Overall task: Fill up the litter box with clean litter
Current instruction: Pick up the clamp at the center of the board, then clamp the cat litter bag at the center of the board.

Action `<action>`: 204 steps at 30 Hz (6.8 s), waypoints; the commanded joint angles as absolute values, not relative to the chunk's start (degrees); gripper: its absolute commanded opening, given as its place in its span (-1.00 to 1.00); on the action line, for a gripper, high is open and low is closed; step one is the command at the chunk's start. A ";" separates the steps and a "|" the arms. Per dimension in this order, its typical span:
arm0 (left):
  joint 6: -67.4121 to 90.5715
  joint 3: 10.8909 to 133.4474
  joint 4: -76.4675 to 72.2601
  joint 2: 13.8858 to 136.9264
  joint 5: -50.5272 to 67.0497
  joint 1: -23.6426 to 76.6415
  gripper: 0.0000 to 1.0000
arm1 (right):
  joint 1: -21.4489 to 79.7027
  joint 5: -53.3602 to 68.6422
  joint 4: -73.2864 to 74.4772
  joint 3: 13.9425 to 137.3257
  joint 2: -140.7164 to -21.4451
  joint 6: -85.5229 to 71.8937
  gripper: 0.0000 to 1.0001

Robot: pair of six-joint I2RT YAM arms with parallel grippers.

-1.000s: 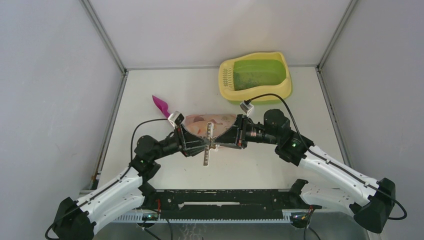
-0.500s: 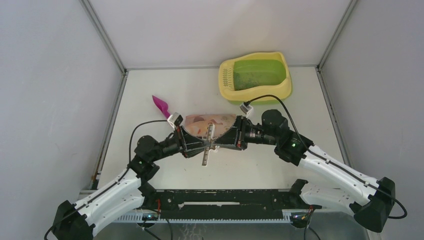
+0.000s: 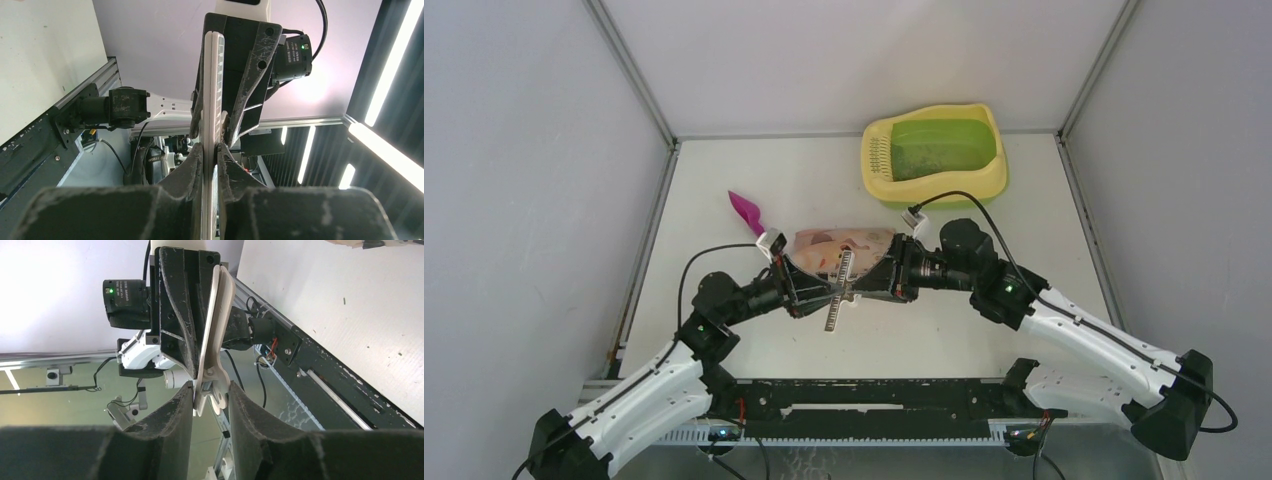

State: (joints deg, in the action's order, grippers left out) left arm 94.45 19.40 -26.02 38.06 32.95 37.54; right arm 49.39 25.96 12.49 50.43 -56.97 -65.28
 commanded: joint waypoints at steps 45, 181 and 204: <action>61.94 33.92 22.61 29.52 38.75 14.26 0.10 | 50.08 16.74 28.67 63.67 -60.97 -44.00 -1.00; 48.19 28.61 22.31 41.11 46.00 -18.44 0.74 | 59.74 -15.90 47.89 89.07 -94.09 12.23 0.43; 44.30 31.29 27.94 42.00 39.40 -18.21 0.99 | 34.22 6.78 24.83 50.73 -77.47 -26.59 0.87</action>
State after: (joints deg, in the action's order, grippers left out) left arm 45.93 28.51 27.83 43.22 39.99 -18.48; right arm 37.26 -1.13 35.57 53.34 -81.10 -21.67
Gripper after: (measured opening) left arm 0.996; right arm 0.927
